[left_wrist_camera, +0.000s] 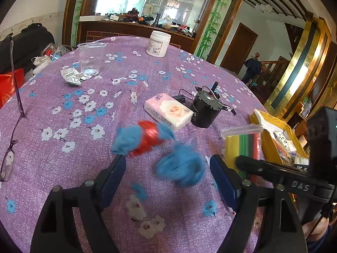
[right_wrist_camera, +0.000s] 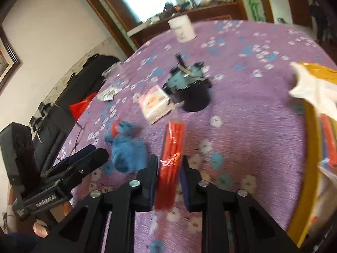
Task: Organize soft objects
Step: 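Grasp the blue towel with the left gripper while the right gripper grasps the striped plastic pack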
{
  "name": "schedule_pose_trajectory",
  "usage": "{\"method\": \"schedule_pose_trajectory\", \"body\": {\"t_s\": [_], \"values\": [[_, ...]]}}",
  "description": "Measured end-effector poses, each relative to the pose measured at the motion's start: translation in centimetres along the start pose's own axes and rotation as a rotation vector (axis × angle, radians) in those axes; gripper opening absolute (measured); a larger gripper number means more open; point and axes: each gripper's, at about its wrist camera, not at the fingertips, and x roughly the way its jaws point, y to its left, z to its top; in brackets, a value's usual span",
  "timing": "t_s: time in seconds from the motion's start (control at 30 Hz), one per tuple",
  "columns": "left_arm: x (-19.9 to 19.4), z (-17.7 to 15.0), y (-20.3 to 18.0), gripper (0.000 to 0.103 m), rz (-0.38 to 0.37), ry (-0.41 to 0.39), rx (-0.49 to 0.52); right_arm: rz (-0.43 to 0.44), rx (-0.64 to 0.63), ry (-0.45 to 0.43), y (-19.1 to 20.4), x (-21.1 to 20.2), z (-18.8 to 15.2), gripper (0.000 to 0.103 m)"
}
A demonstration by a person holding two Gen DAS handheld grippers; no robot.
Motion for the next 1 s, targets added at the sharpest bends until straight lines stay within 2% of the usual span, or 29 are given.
{"method": "schedule_pose_trajectory", "body": {"t_s": [0.07, 0.27, 0.4, 0.5, 0.53, 0.57, 0.6, 0.63, 0.67, 0.7, 0.8, 0.83, 0.87, 0.93, 1.0], "values": [[0.0, 0.0, 0.0, 0.081, 0.002, -0.003, 0.004, -0.027, -0.010, -0.022, -0.4, -0.2, -0.2, 0.021], [-0.2, -0.1, -0.3, 0.081, 0.036, -0.013, 0.023, -0.015, 0.024, -0.022, -1.6, 0.6, -0.4, 0.023], [1.1, 0.1, -1.1, 0.081, 0.035, 0.063, 0.076, -0.033, 0.043, -0.023, -2.3, 0.8, -0.5, 0.025], [2.4, 0.0, -2.1, 0.081, 0.063, 0.114, 0.123, -0.104, 0.053, -0.022, -2.6, 0.8, -0.5, 0.042], [2.8, 0.0, -2.5, 0.081, 0.076, 0.126, 0.139, -0.111, 0.060, -0.023, -2.7, 0.7, -0.5, 0.052], [3.3, -0.1, -2.8, 0.081, 0.094, 0.138, 0.153, -0.106, 0.066, -0.027, -2.8, 0.6, -0.5, 0.056], [4.0, -0.2, -3.2, 0.077, 0.112, 0.160, 0.169, -0.097, 0.070, -0.031, -2.9, 0.5, -0.4, 0.056], [4.3, -0.3, -3.2, 0.069, 0.110, 0.175, 0.176, -0.088, 0.068, -0.035, -2.9, 0.5, -0.5, 0.056], [4.7, -0.4, -3.3, 0.048, 0.099, 0.192, 0.179, -0.082, 0.056, -0.035, -2.7, 0.5, -0.5, 0.056], [5.0, -0.5, -3.3, 0.047, 0.089, 0.205, 0.180, -0.079, 0.037, -0.031, -2.4, 0.7, -0.6, 0.056], [4.7, -0.6, -3.3, 0.043, 0.080, 0.188, 0.184, -0.107, -0.027, -0.010, -1.2, 1.3, -0.8, 0.040], [4.4, -0.5, -3.2, 0.041, 0.069, 0.178, 0.177, -0.102, -0.038, -0.013, -1.0, 1.3, -0.8, 0.029], [4.2, -0.5, -3.1, 0.040, 0.056, 0.167, 0.172, -0.094, -0.047, -0.026, -0.8, 1.0, -0.9, 0.024], [3.1, -0.4, -3.1, 0.040, 0.027, 0.110, 0.164, -0.081, -0.071, -0.069, -0.3, 0.2, -1.0, 0.018], [2.1, -0.4, -3.3, 0.040, 0.018, 0.056, 0.171, -0.099, -0.096, -0.117, 0.3, -0.5, -1.0, 0.015]]}}
